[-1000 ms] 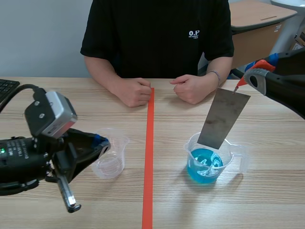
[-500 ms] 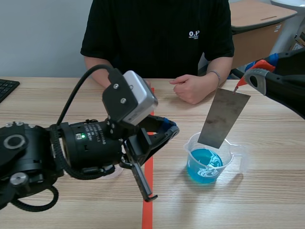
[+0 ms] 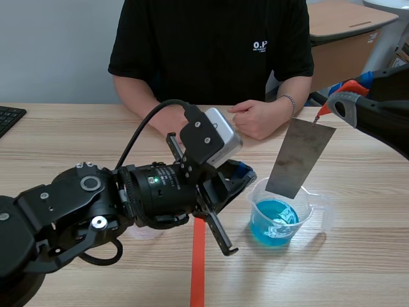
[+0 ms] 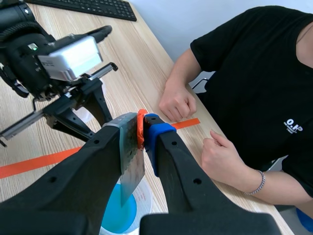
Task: Do the redox reaction experiment.
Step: 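Raise the plate and point at it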
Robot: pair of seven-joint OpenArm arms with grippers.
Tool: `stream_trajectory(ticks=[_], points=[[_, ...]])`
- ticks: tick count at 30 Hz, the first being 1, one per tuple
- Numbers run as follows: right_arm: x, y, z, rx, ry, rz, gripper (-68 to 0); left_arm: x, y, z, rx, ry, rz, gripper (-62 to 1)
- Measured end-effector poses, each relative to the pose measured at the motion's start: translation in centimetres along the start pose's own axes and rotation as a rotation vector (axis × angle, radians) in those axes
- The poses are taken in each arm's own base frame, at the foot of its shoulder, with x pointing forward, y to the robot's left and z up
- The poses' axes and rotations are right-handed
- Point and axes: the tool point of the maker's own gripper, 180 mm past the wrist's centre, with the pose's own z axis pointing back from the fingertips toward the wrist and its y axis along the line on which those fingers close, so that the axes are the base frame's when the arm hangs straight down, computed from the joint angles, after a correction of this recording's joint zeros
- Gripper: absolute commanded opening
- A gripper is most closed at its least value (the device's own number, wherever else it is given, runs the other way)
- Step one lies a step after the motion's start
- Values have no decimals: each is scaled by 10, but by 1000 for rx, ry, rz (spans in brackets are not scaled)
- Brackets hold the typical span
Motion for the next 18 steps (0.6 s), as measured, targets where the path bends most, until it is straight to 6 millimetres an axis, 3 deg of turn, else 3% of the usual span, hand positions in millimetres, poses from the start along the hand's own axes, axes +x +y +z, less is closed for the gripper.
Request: stream_trajectory(ticks=[18], points=[[0,0,0,0,0,0,-660,6,-2,-11,-8,-18,-10,-568]])
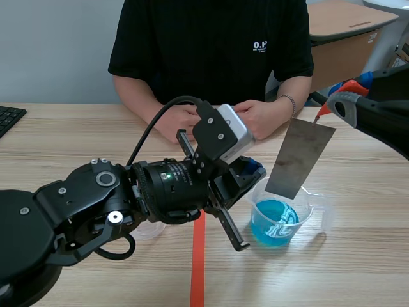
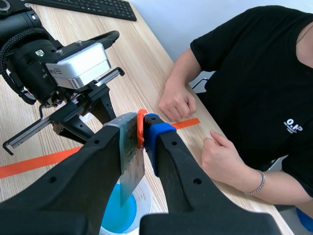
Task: Do the redox reaction experiment.
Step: 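Raise the plate and point at it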
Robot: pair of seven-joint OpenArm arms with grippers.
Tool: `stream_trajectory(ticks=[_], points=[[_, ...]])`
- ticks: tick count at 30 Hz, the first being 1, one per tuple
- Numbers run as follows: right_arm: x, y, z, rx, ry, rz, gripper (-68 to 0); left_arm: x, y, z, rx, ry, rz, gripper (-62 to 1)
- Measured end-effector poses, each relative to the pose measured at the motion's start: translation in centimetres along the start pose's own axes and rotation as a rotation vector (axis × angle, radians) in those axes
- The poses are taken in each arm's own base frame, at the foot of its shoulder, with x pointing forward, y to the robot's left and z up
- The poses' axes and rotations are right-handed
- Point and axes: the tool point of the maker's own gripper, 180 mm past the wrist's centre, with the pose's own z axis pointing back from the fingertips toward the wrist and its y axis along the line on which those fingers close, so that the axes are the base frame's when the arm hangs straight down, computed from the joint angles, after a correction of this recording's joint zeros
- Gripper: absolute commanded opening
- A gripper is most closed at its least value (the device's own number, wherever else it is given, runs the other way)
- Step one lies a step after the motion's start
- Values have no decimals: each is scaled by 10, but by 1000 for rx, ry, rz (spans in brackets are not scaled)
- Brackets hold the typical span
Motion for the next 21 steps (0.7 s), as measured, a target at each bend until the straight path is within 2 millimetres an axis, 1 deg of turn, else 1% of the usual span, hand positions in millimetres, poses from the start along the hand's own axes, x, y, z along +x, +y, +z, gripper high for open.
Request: stream_trajectory(ticks=[21], points=[[0,0,0,0,0,0,-660,-1,0,0,-1,3,-7,-568]])
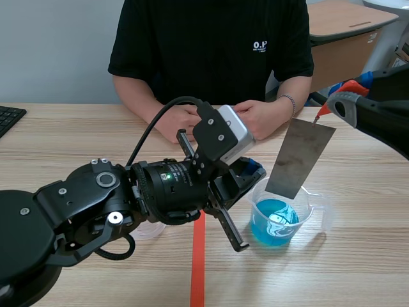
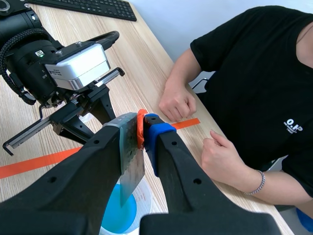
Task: Do the redox reaction experiment.
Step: 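Raise the plate and point at it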
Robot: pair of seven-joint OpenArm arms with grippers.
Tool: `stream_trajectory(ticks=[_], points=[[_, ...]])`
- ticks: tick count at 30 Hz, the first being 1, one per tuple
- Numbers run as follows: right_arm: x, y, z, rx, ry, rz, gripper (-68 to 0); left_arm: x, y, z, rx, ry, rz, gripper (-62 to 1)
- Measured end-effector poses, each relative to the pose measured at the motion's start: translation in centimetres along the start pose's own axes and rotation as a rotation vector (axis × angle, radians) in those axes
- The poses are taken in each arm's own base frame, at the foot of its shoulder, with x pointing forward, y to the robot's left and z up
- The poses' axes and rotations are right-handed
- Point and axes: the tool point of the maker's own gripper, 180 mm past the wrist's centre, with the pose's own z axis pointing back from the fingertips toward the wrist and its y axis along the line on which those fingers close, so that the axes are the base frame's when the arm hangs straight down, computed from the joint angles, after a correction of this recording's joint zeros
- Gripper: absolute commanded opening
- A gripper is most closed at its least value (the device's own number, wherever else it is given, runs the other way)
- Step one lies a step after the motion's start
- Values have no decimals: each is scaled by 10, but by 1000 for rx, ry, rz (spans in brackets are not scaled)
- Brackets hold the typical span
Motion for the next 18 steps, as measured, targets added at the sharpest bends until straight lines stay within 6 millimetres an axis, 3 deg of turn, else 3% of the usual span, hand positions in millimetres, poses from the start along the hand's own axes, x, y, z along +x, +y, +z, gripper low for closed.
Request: stream_trajectory(ticks=[18], points=[[0,0,0,0,0,0,-660,-9,3,6,2,30,-11,-568]])
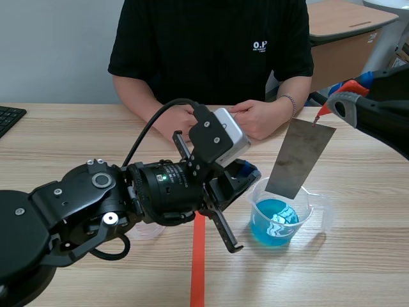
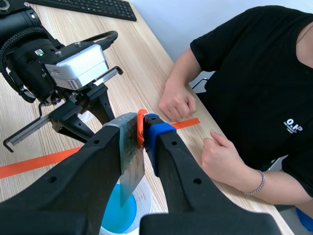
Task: Do the redox reaction experiment.
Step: 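Raise the plate and point at it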
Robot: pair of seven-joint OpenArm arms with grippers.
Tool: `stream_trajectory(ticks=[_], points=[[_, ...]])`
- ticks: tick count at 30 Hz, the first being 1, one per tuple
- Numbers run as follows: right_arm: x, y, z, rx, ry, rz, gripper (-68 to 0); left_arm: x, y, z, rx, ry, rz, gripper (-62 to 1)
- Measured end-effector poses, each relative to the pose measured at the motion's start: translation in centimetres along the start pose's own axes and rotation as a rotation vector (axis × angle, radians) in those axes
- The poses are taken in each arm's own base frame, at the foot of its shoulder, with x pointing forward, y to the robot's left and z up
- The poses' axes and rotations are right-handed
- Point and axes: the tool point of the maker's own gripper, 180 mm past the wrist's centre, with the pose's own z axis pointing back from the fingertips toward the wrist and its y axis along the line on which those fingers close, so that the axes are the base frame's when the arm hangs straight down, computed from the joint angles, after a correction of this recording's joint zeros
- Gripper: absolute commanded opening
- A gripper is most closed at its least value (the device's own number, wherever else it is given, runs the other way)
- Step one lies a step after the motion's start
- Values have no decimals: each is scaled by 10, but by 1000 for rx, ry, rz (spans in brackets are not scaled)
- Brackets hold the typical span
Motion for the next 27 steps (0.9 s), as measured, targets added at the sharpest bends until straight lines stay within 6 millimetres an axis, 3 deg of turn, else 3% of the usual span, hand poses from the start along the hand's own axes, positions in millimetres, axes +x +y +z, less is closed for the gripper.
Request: stream_trajectory(ticks=[6,13,16,21,27], points=[[0,0,0,0,0,0,-660,-19,10,23,9,60,-27,-568],[0,0,0,0,0,0,-660,6,15,63,27,19,-53,-568],[0,0,0,0,0,0,-660,5,19,82,55,39,-69,-568],[0,0,0,0,0,0,-660,-16,34,117,168,112,-35,-568],[0,0,0,0,0,0,-660,-51,33,170,253,210,6,-568]])
